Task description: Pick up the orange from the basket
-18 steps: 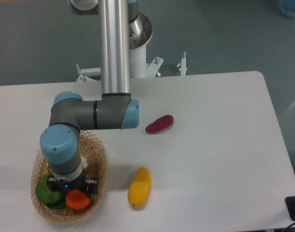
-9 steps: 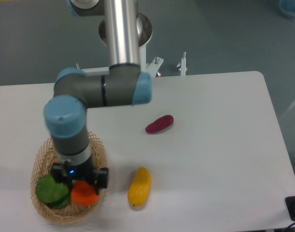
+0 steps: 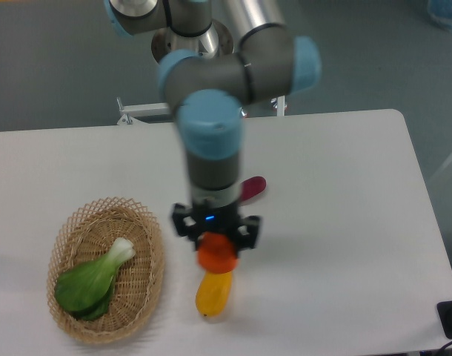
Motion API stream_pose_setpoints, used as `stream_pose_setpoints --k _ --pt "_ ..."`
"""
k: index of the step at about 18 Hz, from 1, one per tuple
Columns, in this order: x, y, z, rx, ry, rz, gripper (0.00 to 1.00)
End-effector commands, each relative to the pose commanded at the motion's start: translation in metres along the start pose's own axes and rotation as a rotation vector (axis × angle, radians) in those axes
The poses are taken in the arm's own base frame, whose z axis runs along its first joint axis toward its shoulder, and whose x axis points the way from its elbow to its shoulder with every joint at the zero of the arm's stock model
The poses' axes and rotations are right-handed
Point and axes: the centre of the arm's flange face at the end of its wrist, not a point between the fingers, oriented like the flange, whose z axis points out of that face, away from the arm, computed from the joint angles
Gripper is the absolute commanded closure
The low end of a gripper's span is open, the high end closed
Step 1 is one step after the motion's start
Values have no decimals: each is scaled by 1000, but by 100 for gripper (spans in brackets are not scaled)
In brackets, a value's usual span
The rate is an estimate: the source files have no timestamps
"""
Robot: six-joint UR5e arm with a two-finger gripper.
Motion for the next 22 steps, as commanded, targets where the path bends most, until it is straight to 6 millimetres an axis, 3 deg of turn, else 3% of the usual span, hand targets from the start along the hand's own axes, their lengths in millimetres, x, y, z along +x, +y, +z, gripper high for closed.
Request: stream_pose_setpoints --k 3,7,22 --pt "-41 31 -2 -19 10 50 27" --pt "-59 55 -23 -14 7 69 27" --pt "-55 52 -36 42 19 68 27"
